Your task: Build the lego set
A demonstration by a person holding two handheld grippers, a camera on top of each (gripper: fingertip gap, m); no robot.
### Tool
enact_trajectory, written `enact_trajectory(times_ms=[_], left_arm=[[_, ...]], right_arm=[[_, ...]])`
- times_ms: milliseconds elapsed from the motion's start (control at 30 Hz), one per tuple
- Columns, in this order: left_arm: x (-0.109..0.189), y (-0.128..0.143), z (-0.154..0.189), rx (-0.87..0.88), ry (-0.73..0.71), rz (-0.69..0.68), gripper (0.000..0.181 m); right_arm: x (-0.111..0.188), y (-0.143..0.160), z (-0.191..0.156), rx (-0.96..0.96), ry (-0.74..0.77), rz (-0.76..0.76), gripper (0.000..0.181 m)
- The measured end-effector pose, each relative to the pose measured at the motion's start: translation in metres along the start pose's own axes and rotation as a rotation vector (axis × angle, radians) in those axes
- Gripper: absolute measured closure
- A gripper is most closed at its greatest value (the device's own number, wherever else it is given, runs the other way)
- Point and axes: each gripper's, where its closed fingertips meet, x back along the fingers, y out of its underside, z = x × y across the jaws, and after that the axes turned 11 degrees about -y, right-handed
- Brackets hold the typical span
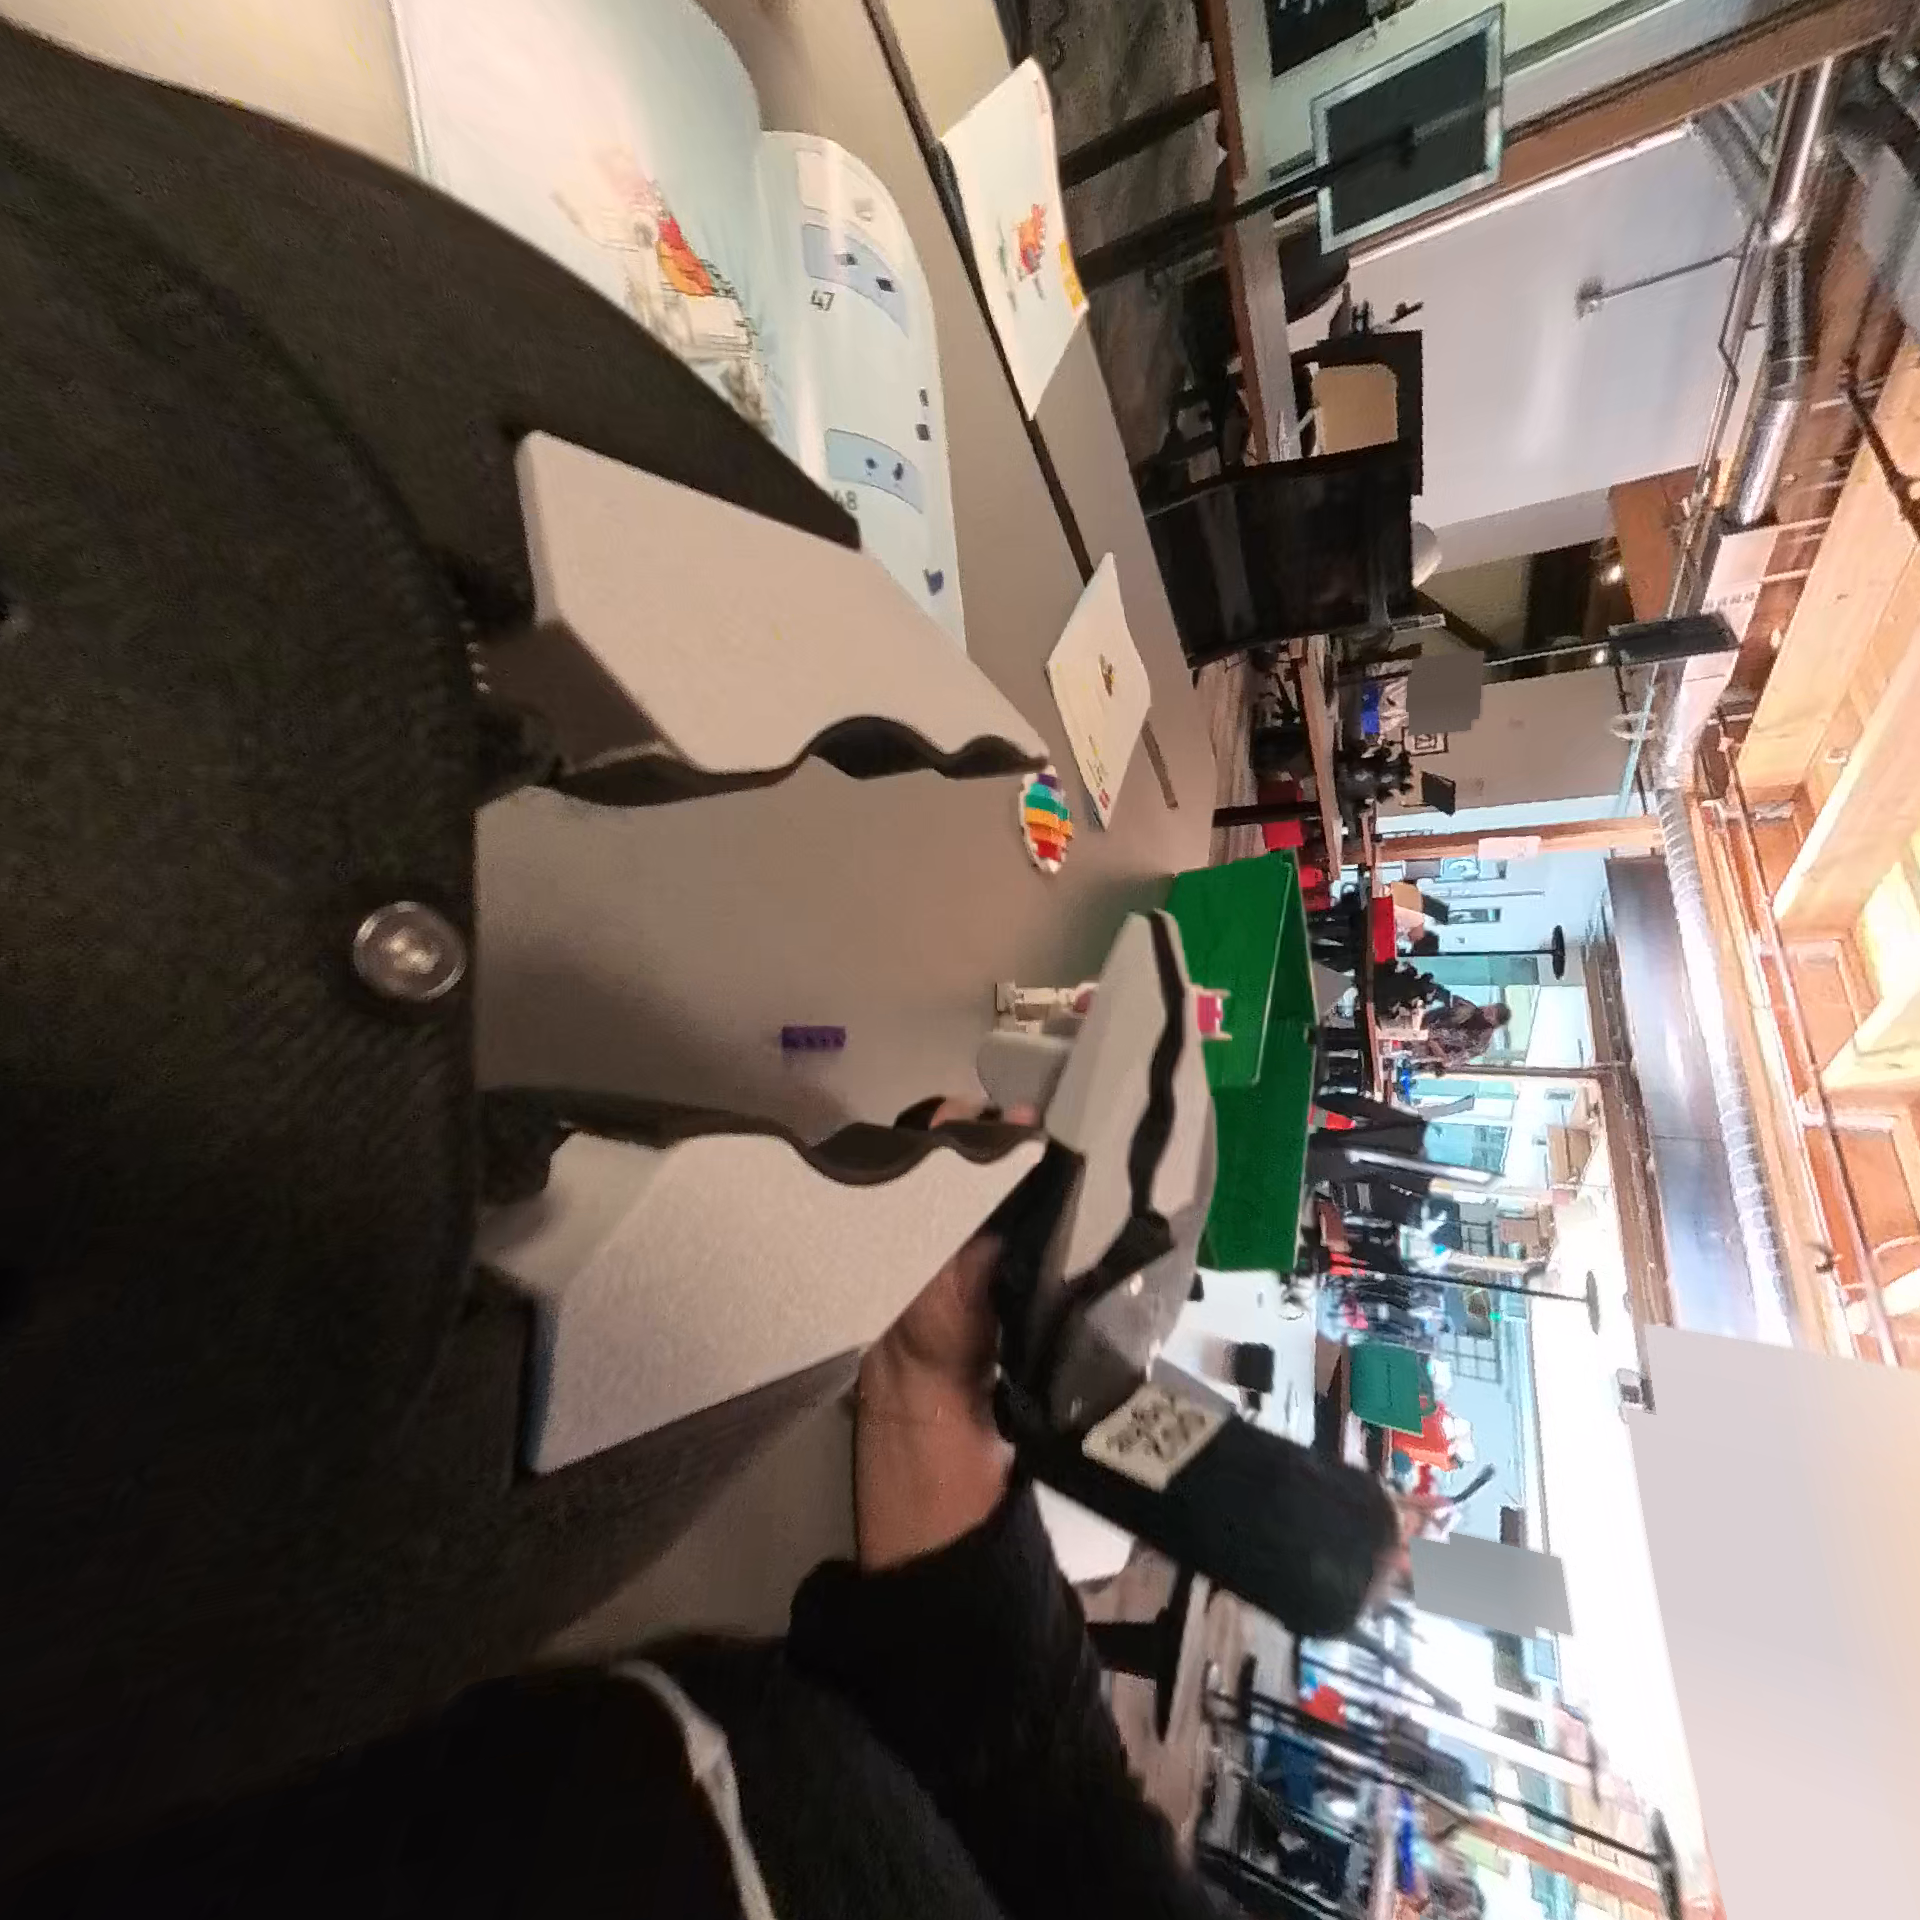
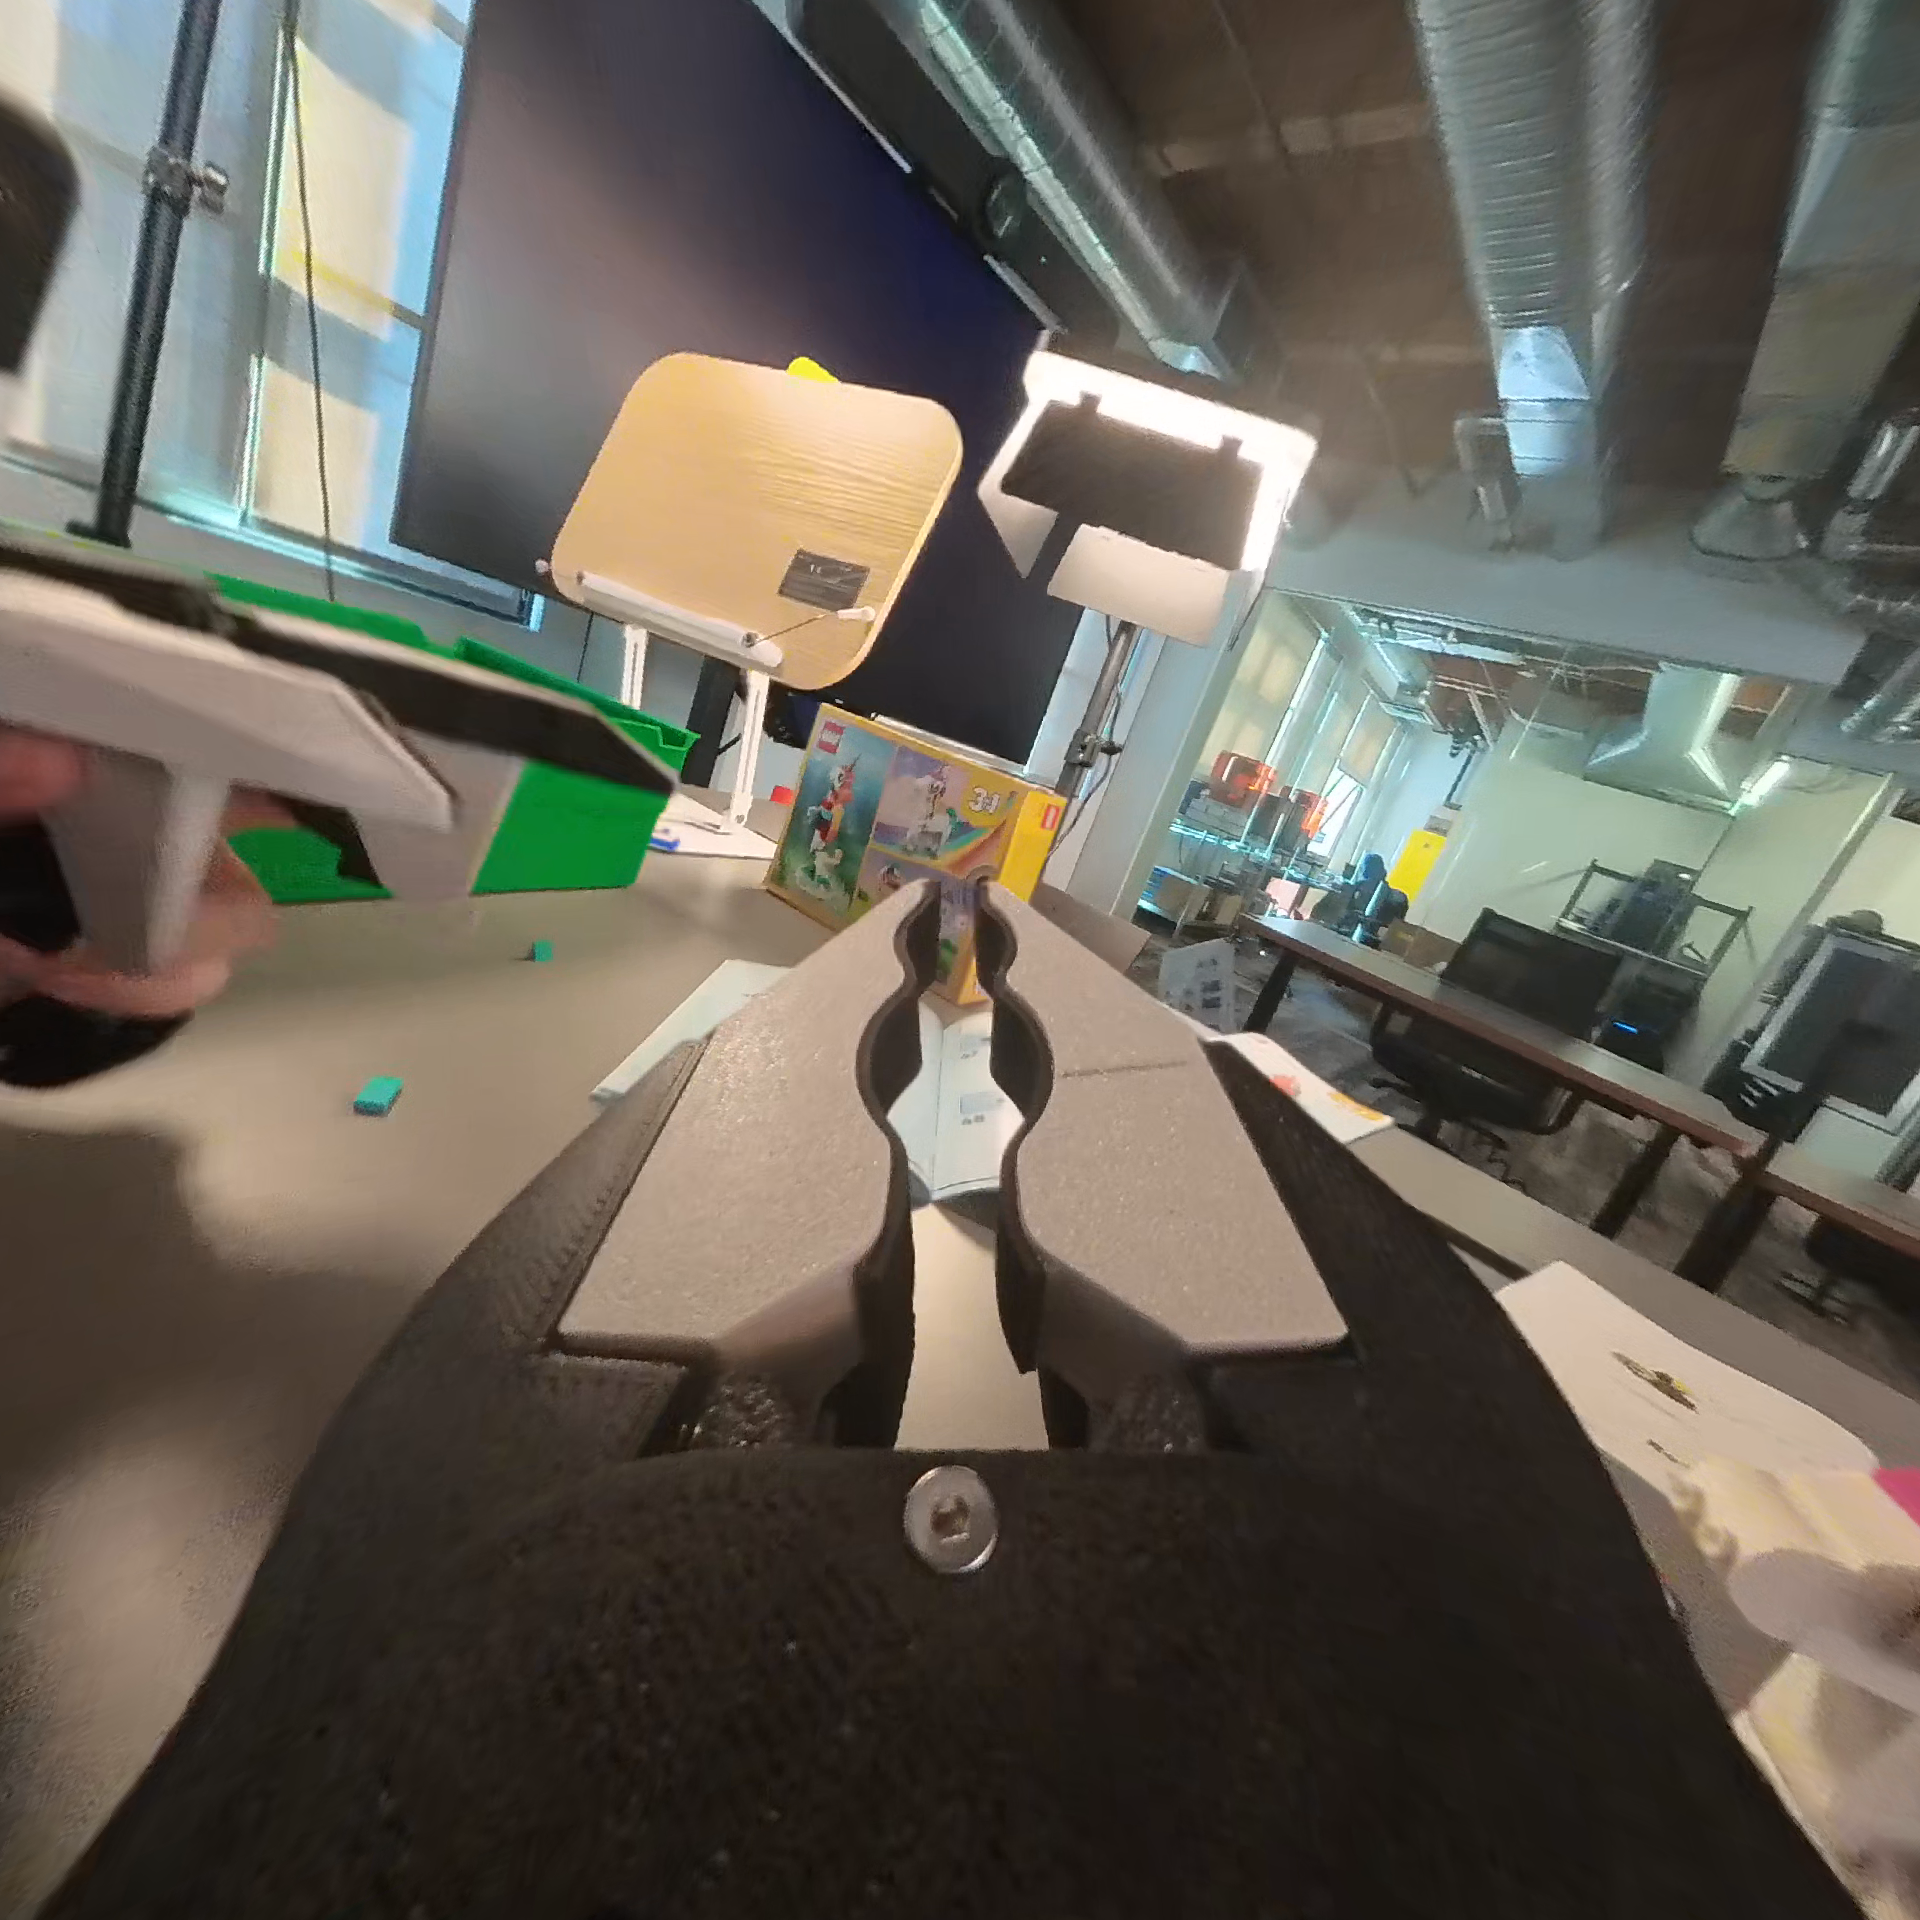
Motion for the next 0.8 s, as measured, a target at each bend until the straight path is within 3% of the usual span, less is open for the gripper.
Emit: enact_trajectory(times_ms=[100, 200, 367, 433, 500, 567, 667, 800], left_arm=[[0.037, -0.027, 0.003, -0.11, -0.039, -0.003, 0.121], [0.084, -0.054, -0.02, -0.223, -0.192, -0.042, 0.129], [0.181, -0.067, -0.139, -0.351, -0.739, -0.335, 0.137], [0.213, -0.052, -0.173, -0.443, -0.783, -0.515, 0.138], [0.233, -0.025, -0.194, -0.453, -0.705, -0.714, 0.141], [0.245, 0.002, -0.211, -0.376, -0.634, -0.877, 0.144], [0.247, 0.033, -0.223, -0.122, -0.57, -1.044, 0.149], [0.249, 0.061, -0.249, -0.014, -0.656, -1.174, 0.159]], right_arm=[[0.0, 0.004, 0.001, 0.007, 0.005, -0.015, 0.178], [0.002, 0.006, 0.008, -0.019, 0.034, -0.013, 0.178], [0.002, 0.016, 0.02, -0.089, 0.074, -0.024, 0.179], [0.002, 0.017, 0.023, -0.089, 0.089, -0.025, 0.179], [0.003, 0.017, 0.024, -0.074, 0.098, -0.034, 0.179], [0.002, 0.018, 0.022, -0.048, 0.099, -0.046, 0.179], [-0.001, 0.018, 0.017, 0.001, 0.09, -0.065, 0.18], [-0.004, 0.018, 0.011, 0.051, 0.073, -0.085, 0.18]])
